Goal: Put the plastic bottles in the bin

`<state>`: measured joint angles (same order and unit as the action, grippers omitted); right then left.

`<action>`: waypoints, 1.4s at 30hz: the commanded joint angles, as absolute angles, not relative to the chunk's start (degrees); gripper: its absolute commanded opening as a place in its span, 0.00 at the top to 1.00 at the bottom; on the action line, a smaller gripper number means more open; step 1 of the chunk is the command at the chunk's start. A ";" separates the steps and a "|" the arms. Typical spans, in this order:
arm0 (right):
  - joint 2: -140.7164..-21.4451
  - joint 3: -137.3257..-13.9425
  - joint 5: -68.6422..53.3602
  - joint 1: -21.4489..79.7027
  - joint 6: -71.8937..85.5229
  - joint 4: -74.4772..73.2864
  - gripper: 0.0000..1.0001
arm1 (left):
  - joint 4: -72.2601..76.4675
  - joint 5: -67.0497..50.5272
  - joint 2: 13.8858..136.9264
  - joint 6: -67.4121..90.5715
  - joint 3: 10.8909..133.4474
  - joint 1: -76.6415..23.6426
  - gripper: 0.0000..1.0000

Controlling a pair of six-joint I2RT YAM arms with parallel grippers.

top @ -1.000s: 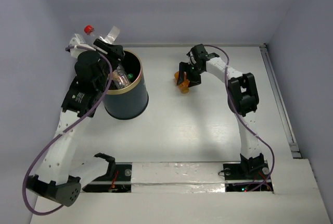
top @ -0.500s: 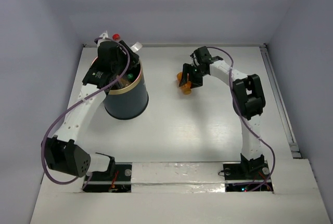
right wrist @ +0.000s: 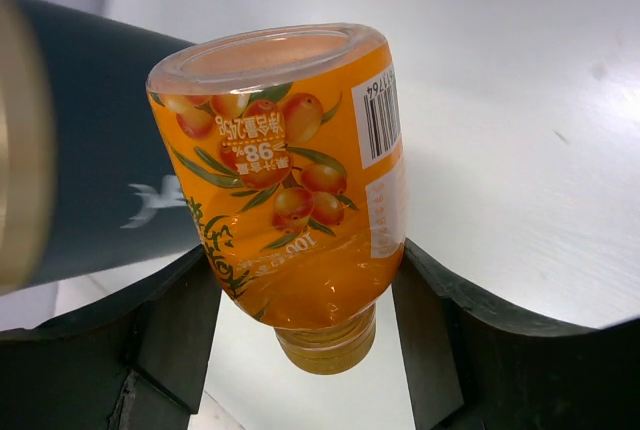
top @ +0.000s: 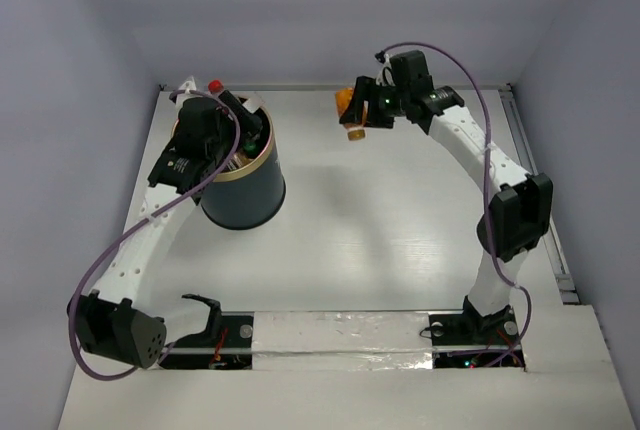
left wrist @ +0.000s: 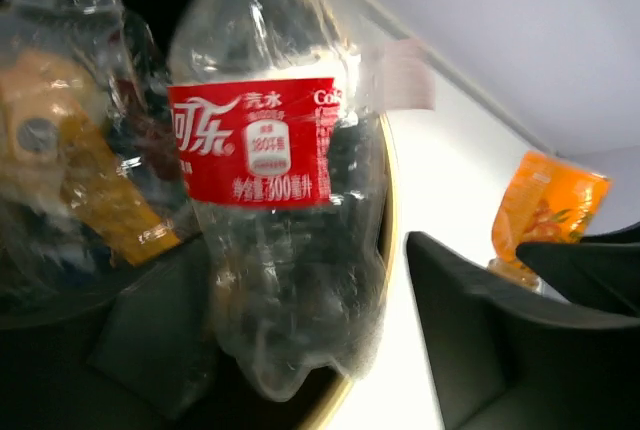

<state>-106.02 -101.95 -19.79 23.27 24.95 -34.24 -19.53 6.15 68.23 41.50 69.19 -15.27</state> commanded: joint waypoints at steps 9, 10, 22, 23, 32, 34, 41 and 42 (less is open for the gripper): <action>-103.97 -120.06 -17.49 37.88 30.58 -31.73 0.57 | -19.69 5.63 64.07 40.61 73.03 -14.77 0.01; -104.24 -120.49 -18.10 38.40 31.63 -31.38 0.57 | -19.34 5.45 63.29 40.61 73.39 -14.77 0.01; -115.74 -135.07 -16.43 47.54 37.61 -29.53 0.58 | -19.77 7.74 59.77 40.34 87.98 -14.77 0.01; -118.54 -136.65 -16.09 47.55 37.97 -29.53 0.57 | -19.78 7.39 59.50 40.43 87.63 -14.77 0.01; -126.83 -142.30 -10.73 50.09 37.53 -33.74 0.56 | -21.62 7.47 57.22 38.24 85.87 -14.77 0.01; -126.83 -141.51 -7.76 50.62 36.57 -35.59 0.55 | -21.53 7.47 56.87 37.88 85.43 -14.77 0.01; -125.07 -138.78 -0.88 51.77 32.00 -38.14 0.17 | -21.45 6.86 56.86 36.57 82.97 -14.77 0.01; -124.81 -138.87 -0.53 51.77 31.82 -38.23 0.04 | -21.45 7.03 56.87 36.39 82.97 -14.77 0.01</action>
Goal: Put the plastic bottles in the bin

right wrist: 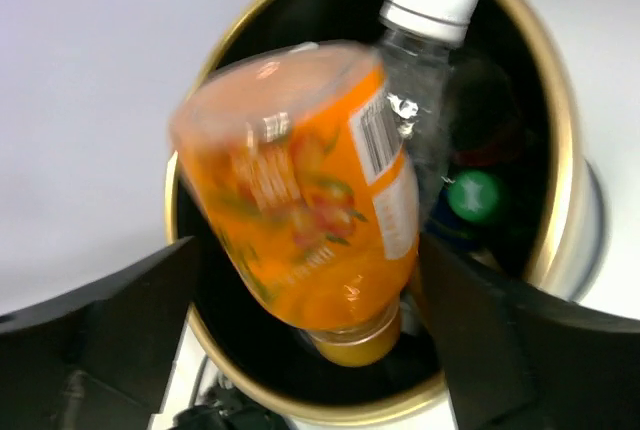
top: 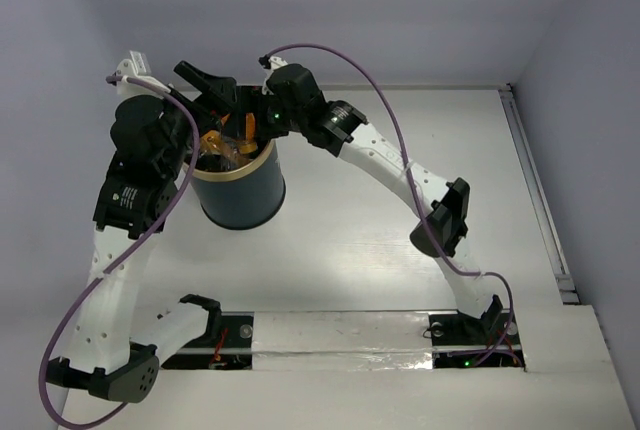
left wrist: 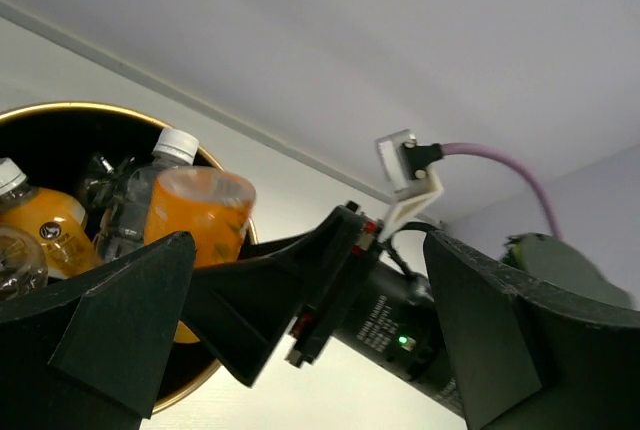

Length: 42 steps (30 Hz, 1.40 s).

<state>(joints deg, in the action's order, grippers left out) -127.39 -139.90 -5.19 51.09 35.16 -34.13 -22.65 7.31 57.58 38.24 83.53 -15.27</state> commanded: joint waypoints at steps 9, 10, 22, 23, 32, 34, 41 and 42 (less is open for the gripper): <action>-120.07 -140.19 -0.18 51.77 30.41 -36.22 0.00 | -23.82 9.66 58.62 32.43 89.38 -14.77 0.01; -119.54 -140.19 -0.18 51.77 30.41 -36.12 0.00 | -23.99 9.75 58.88 32.17 89.99 -14.77 0.01; -107.59 -128.89 5.01 51.77 28.74 -32.88 0.09 | -25.49 8.97 56.17 31.82 90.70 -14.77 0.01; -103.05 -125.80 5.79 51.77 28.57 -31.83 0.18 | -25.58 8.53 55.81 31.90 90.44 -14.77 0.01; -65.69 -88.71 17.81 51.77 25.93 -20.48 1.00 | -29.60 5.19 48.79 32.52 87.89 -14.77 0.01; -55.70 -80.53 21.25 51.77 27.06 -22.40 0.99 | -31.37 4.83 46.68 33.22 87.37 -14.77 0.01; -34.40 -66.98 38.11 51.77 35.41 -34.79 0.20 | -36.38 3.17 39.82 35.94 84.03 -14.77 0.01; -33.15 -66.36 39.36 51.77 36.20 -37.15 0.05 | -36.39 2.82 39.21 36.30 83.15 -14.77 0.01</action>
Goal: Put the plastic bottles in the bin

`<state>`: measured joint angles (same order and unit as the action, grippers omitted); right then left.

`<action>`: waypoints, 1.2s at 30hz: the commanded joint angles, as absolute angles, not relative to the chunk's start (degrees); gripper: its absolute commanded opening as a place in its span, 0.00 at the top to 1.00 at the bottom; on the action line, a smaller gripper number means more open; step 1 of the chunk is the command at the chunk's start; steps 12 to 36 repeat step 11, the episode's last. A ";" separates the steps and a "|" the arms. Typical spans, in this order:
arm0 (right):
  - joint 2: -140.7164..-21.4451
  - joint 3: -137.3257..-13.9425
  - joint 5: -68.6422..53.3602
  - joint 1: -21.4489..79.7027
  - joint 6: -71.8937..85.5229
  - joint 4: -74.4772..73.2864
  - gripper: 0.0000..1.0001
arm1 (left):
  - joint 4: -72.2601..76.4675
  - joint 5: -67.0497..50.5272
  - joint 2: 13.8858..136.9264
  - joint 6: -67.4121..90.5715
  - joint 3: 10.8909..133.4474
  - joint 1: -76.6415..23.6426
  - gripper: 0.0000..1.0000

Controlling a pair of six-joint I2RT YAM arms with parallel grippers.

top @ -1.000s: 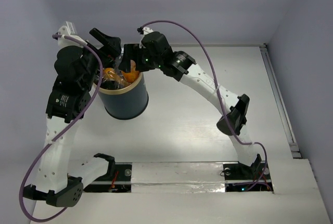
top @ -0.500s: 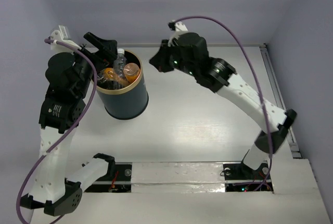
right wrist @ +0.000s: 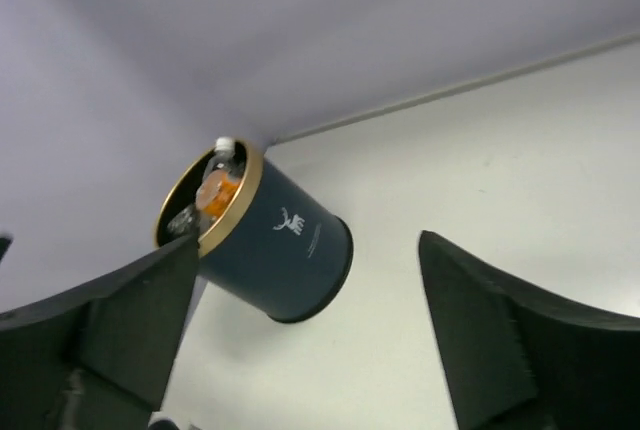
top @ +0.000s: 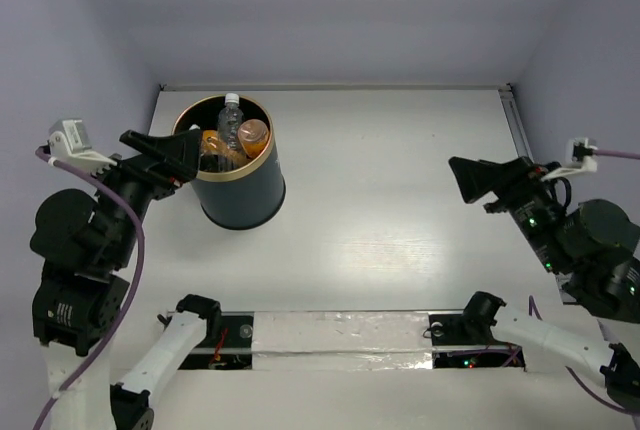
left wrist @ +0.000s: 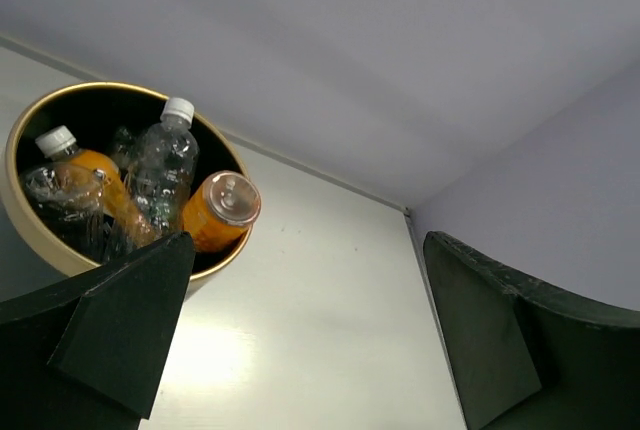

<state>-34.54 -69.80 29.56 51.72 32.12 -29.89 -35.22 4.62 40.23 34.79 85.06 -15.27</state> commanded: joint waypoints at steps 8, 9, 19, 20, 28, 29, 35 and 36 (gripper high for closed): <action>-30.76 -69.34 42.72 51.77 36.83 -41.84 0.00 | -35.07 -1.93 36.91 37.97 80.42 -14.77 0.01; -30.94 -70.04 42.45 51.77 36.39 -41.84 0.00 | -34.98 -1.93 36.83 38.14 80.25 -14.77 0.01; -31.46 -70.84 41.75 51.77 36.30 -42.36 0.00 | -34.81 -2.11 37.09 38.23 80.42 -14.77 0.01; -31.46 -70.84 41.75 51.77 36.30 -42.36 0.00 | -34.81 -2.11 37.09 38.23 80.42 -14.77 0.01; -31.46 -70.84 41.75 51.77 36.30 -42.36 0.00 | -34.81 -2.11 37.09 38.23 80.42 -14.77 0.01; -31.46 -70.84 41.75 51.77 36.30 -42.36 0.00 | -34.81 -2.11 37.09 38.23 80.42 -14.77 0.01; -31.46 -70.84 41.75 51.77 36.30 -42.36 0.00 | -34.81 -2.11 37.09 38.23 80.42 -14.77 0.01; -31.46 -70.84 41.75 51.77 36.30 -42.36 0.00 | -34.81 -2.11 37.09 38.23 80.42 -14.77 0.01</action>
